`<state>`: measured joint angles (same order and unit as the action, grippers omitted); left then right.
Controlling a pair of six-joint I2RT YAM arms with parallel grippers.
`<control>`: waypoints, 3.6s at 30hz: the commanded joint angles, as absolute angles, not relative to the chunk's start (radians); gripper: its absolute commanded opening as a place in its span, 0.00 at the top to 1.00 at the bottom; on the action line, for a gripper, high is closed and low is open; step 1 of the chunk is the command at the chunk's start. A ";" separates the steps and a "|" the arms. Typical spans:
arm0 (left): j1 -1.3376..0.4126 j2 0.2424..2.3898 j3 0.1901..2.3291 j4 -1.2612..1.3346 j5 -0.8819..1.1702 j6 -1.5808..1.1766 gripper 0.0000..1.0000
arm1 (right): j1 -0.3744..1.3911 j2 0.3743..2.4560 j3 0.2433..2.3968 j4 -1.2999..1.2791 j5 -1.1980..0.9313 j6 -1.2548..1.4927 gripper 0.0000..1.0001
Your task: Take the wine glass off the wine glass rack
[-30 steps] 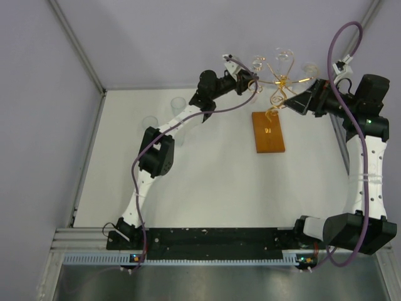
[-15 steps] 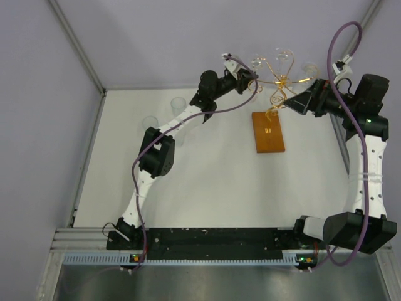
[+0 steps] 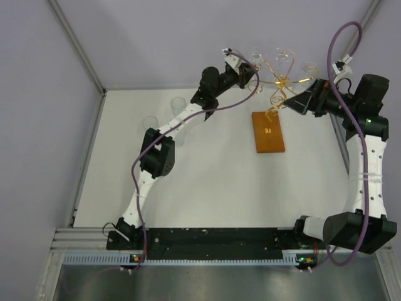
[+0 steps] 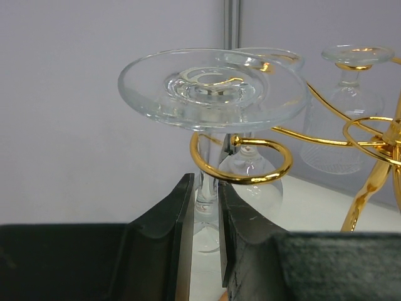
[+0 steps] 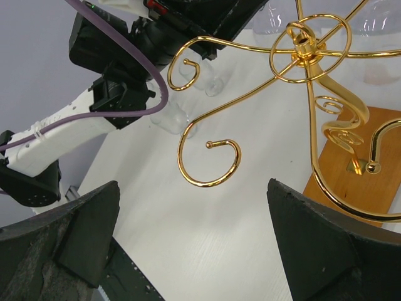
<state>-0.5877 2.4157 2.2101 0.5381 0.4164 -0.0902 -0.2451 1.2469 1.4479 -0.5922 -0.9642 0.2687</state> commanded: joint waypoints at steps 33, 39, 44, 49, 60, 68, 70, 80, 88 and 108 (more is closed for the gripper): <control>-0.594 2.246 2.076 0.732 0.595 -0.114 1.00 | -0.250 1.258 1.532 -0.568 -0.968 0.236 0.01; -0.580 2.148 1.908 0.758 0.604 -0.117 1.00 | -0.250 1.243 1.528 -0.577 -0.963 0.212 0.01; -0.575 2.086 1.844 0.762 0.614 -0.135 1.00 | -0.250 1.238 1.519 -0.577 -0.962 0.203 0.01; -0.568 2.004 1.729 0.713 0.604 -0.112 1.00 | -0.249 1.241 1.511 -0.565 -0.977 0.199 0.01; -0.529 1.724 1.437 0.366 0.578 -0.058 1.00 | -0.250 1.053 1.425 -0.538 -0.799 0.006 0.01; -0.508 1.462 1.197 0.213 0.594 -0.067 1.00 | -0.178 0.868 1.299 -0.540 -0.667 -0.276 0.01; -0.493 1.401 1.137 0.189 0.603 -0.113 1.00 | -0.111 0.833 1.286 -0.540 -0.620 -0.342 0.01; -0.347 0.964 0.753 0.082 0.632 -0.457 1.00 | 0.424 0.799 1.184 -0.558 -0.368 -0.691 0.01; -0.163 0.732 0.585 -0.202 0.561 -0.581 1.00 | 0.819 0.867 0.970 -0.309 -0.278 -0.995 0.01; 0.179 0.856 0.451 -0.180 0.903 -0.776 1.00 | 1.046 1.400 0.779 0.311 -0.445 -1.219 0.01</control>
